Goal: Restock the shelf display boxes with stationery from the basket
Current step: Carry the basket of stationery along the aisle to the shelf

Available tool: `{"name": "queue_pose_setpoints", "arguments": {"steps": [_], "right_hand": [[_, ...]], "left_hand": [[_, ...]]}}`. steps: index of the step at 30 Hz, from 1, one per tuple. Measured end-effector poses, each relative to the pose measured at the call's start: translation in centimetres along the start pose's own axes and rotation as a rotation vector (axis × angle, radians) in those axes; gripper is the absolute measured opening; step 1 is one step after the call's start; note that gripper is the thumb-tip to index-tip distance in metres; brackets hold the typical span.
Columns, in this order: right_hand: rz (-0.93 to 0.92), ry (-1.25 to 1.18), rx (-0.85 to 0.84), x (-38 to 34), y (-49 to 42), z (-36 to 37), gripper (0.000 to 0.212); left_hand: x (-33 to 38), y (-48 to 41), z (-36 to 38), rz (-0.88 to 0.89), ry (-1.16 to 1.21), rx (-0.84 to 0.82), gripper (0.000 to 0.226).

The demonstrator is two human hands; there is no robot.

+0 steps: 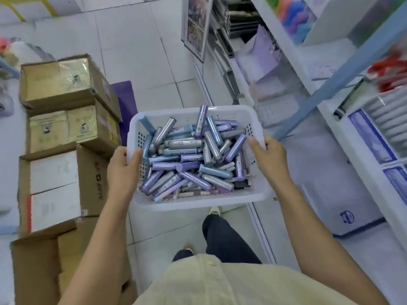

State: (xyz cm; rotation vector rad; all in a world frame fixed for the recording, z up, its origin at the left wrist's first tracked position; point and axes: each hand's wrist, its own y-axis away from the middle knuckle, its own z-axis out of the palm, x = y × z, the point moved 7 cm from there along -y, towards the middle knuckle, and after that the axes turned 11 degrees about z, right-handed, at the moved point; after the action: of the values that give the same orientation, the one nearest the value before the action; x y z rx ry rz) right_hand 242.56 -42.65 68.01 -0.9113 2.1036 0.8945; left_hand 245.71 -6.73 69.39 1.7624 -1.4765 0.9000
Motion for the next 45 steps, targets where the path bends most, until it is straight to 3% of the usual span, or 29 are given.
{"name": "queue_pose_setpoints", "arguments": {"steps": [9,18,23,28,33,39,45], "right_hand": [[0.021,-0.038,-0.021,-6.2,-14.0,1.5,0.038],[0.073,-0.084,0.051,-10.7,-24.9,3.5,0.040],[0.103,-0.113,0.057,-12.4,-30.3,3.9,0.038],[0.086,-0.086,0.084,-13.9,-35.3,4.2,0.049],[0.136,-0.108,0.110,-14.2,-37.5,5.2,0.044],[0.229,-0.184,0.248,-13.2,-39.3,5.9,0.044],[0.390,-0.331,0.517,-12.3,-39.5,8.6,0.046]], "left_hand": [[4.1,-14.3,4.7,-0.021,0.008,0.003,0.036],[7.4,-29.3,9.2,0.073,-0.059,-0.097,0.040],[8.9,-35.4,12.2,0.082,-0.055,-0.142,0.041],[9.8,-40.2,14.2,0.079,-0.044,-0.141,0.038],[10.8,-44.8,15.4,0.112,-0.096,-0.183,0.037],[13.0,-51.4,19.6,0.226,-0.152,-0.325,0.035],[15.3,-59.9,25.7,0.408,-0.208,-0.586,0.034]]}}
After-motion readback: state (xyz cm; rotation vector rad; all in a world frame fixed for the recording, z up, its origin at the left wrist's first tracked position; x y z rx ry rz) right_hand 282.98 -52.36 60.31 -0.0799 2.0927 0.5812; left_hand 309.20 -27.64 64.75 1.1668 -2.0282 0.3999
